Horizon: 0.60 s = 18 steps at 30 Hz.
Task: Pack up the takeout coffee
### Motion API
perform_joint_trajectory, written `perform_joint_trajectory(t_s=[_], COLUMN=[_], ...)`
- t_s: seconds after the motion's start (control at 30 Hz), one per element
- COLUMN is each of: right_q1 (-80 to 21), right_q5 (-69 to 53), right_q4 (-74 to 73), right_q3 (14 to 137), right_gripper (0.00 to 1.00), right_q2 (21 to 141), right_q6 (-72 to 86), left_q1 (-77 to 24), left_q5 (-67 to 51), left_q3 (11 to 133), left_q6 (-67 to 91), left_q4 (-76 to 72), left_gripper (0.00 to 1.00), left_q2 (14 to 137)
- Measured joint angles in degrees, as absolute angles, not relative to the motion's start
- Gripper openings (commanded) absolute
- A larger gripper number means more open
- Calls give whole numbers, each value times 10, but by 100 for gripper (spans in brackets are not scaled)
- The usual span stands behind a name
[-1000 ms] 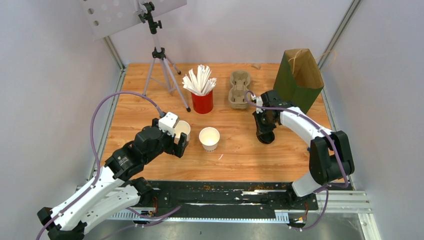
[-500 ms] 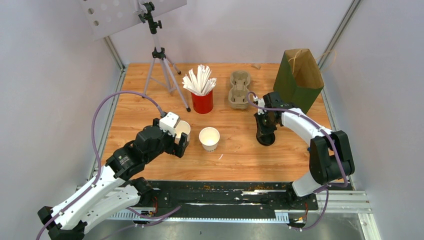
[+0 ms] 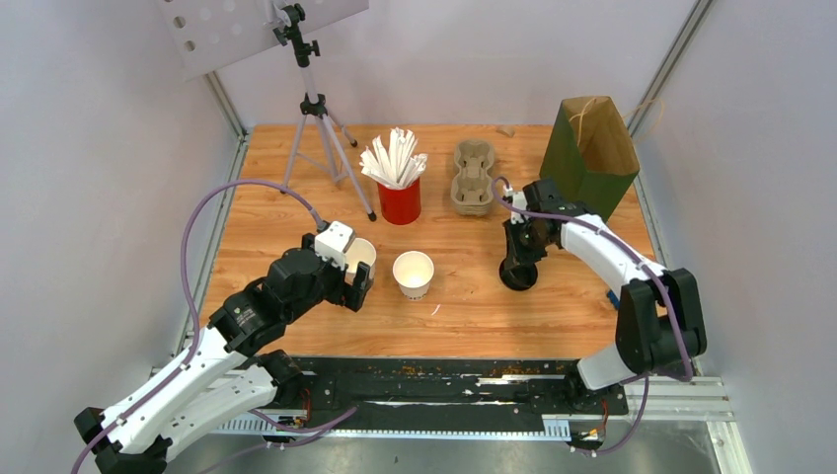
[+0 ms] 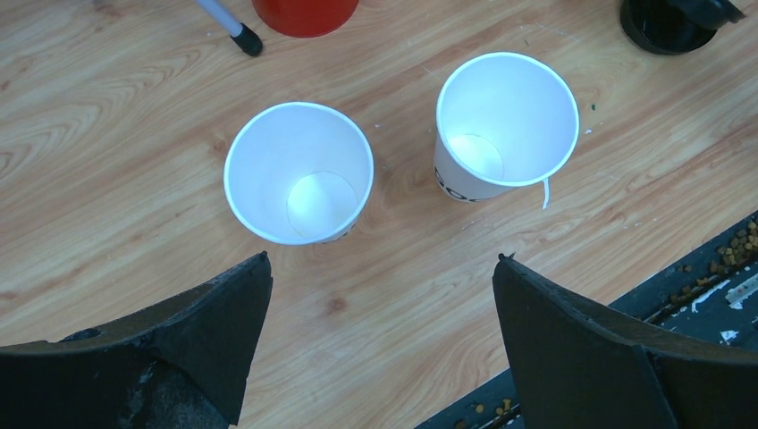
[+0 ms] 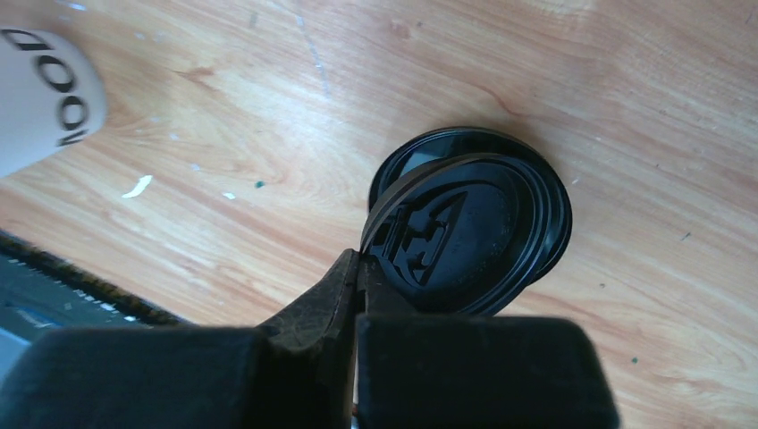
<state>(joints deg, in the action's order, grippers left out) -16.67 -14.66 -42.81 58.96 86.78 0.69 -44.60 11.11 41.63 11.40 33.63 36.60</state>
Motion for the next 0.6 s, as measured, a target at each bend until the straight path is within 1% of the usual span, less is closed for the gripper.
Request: perform_joint_trajectory(t_s=[0.13, 0.37, 0.5, 0.6], right_q1=[-167, -185, -235, -291], right_q5=[-180, -265, -335, -366], right_q4=[-442, -433, -343, -262], right_q3=[600, 615, 594, 575], right_gripper=[0, 0, 0, 0], right_q2=[819, 734, 680, 646], right_q6=[34, 100, 188, 260], left_q1=[-446, -446, -446, -446], left_q5=[108, 11, -66, -113], left_q3=[416, 376, 326, 305], left_q6=[111, 43, -15, -48], left_q4=[335, 260, 163, 99], left_gripper=[100, 100, 100, 100], left_q2=[364, 300, 231, 214])
